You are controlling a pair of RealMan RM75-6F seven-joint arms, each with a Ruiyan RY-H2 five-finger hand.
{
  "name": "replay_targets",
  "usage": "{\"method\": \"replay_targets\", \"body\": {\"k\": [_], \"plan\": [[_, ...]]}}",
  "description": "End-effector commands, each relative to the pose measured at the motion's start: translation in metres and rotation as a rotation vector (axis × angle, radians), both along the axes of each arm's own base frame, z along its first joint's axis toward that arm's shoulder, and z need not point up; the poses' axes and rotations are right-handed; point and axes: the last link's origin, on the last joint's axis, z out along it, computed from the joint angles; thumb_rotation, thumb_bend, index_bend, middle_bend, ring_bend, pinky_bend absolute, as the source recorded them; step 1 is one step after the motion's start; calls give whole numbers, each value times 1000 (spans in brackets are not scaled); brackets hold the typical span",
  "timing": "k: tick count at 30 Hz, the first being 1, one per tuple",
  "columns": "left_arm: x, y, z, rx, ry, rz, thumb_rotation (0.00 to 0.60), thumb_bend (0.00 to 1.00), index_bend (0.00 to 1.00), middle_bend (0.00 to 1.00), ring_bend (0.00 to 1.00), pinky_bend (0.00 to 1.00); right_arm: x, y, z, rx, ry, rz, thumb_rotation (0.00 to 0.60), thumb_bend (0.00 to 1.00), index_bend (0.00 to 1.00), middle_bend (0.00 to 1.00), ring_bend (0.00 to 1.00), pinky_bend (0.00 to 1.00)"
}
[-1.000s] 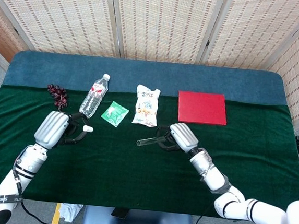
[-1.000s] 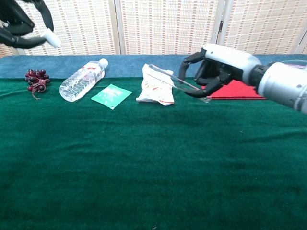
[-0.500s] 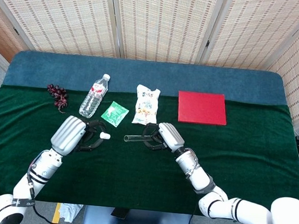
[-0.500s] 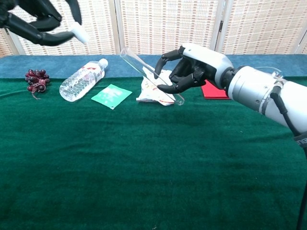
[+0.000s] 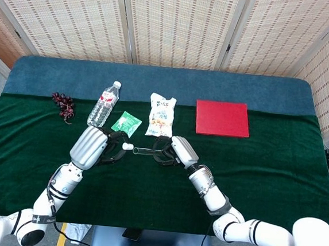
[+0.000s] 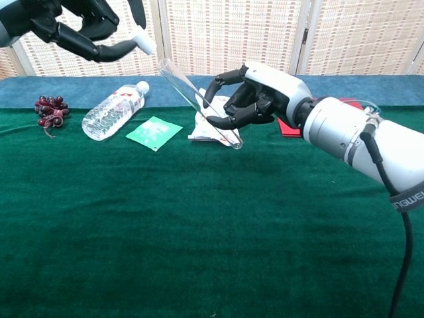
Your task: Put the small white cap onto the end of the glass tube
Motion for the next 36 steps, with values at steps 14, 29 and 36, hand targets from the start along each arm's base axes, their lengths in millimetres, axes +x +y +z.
{"method": "replay_targets", "body": {"k": [14,29,36], "plan": [[1,0,-5,2,-11,-1,600,462,613,949,822,785,1,0,0,-5,-30,-10,600,718,807,1000,1000,1000],[-2,2,-7,-4,-9,10,600,462,613,948,822,785,5,-2,-1,2,-36,-3,600,718,807,1000,1000,1000],[-2,2,-7,-9,-15,7,600,462,613,948,822,785,9,-2,-3,-1,-36,2,600,718,807,1000,1000,1000]]}}
